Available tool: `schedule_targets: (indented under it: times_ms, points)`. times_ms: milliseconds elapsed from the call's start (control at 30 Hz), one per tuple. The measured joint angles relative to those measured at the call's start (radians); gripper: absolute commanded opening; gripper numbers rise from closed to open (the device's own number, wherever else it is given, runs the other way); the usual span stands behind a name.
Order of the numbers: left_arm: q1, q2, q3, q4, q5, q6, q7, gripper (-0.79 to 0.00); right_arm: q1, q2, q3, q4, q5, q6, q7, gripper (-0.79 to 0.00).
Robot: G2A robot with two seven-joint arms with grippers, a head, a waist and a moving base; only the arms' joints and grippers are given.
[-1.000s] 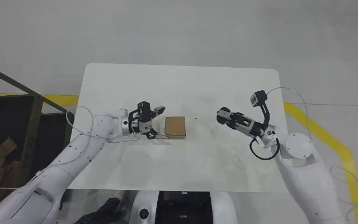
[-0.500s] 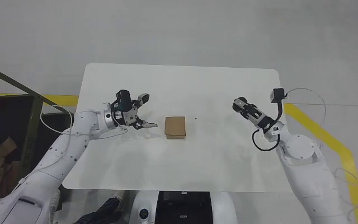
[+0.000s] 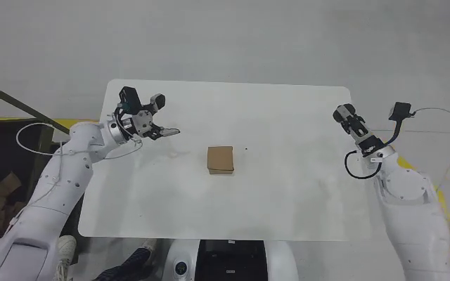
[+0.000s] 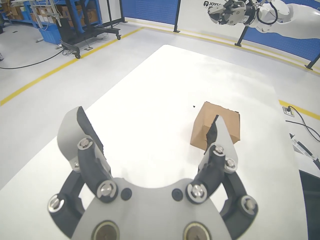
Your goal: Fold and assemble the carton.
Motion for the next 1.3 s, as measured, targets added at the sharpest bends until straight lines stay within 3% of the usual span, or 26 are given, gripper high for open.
schedule_targets:
  times_ms: [533, 567, 600, 700, 733, 767, 800, 933, 1067, 1167, 1300]
  points:
    - [-0.013, 0.020, -0.137, 0.054, -0.110, 0.032, -0.138, 0.000, 0.122, 0.013, 0.057, 0.066, -0.158, 0.058, -0.021, -0.776]
    - [-0.013, 0.021, -0.142, 0.054, -0.113, 0.029, -0.145, 0.000, 0.129, 0.013, 0.056, 0.068, -0.167, 0.059, -0.025, -0.736]
    - [-0.012, 0.022, -0.147, 0.053, -0.117, 0.026, -0.152, 0.000, 0.135, 0.013, 0.056, 0.070, -0.176, 0.061, -0.031, -0.634]
    - [-0.010, 0.024, -0.158, 0.053, -0.130, 0.018, -0.176, 0.000, 0.156, 0.013, 0.055, 0.081, -0.192, 0.066, -0.056, -0.425]
    - [-0.010, 0.024, -0.161, 0.052, -0.135, 0.016, -0.183, 0.000, 0.162, 0.012, 0.054, 0.087, -0.196, 0.068, -0.063, 0.000]
    - [-0.010, 0.024, -0.162, 0.052, -0.139, 0.015, -0.188, 0.000, 0.164, 0.012, 0.053, 0.089, -0.197, 0.069, -0.065, 0.000]
    - [-0.011, 0.024, -0.163, 0.052, -0.142, 0.015, -0.191, -0.001, 0.165, 0.012, 0.053, 0.090, -0.197, 0.069, -0.065, -0.548]
    - [-0.011, 0.023, -0.164, 0.052, -0.143, 0.015, -0.191, -0.001, 0.164, 0.012, 0.053, 0.089, -0.197, 0.069, -0.065, -0.294]
    - [-0.011, 0.023, -0.164, 0.052, -0.142, 0.015, -0.191, -0.001, 0.164, 0.012, 0.053, 0.089, -0.196, 0.069, -0.065, -0.123]
    - [-0.011, 0.023, -0.164, 0.052, -0.142, 0.015, -0.191, -0.001, 0.164, 0.012, 0.053, 0.089, -0.196, 0.069, -0.065, -0.038]
    - [-0.011, 0.023, -0.164, 0.052, -0.142, 0.015, -0.191, -0.001, 0.164, 0.012, 0.053, 0.089, -0.196, 0.069, -0.065, -0.001]
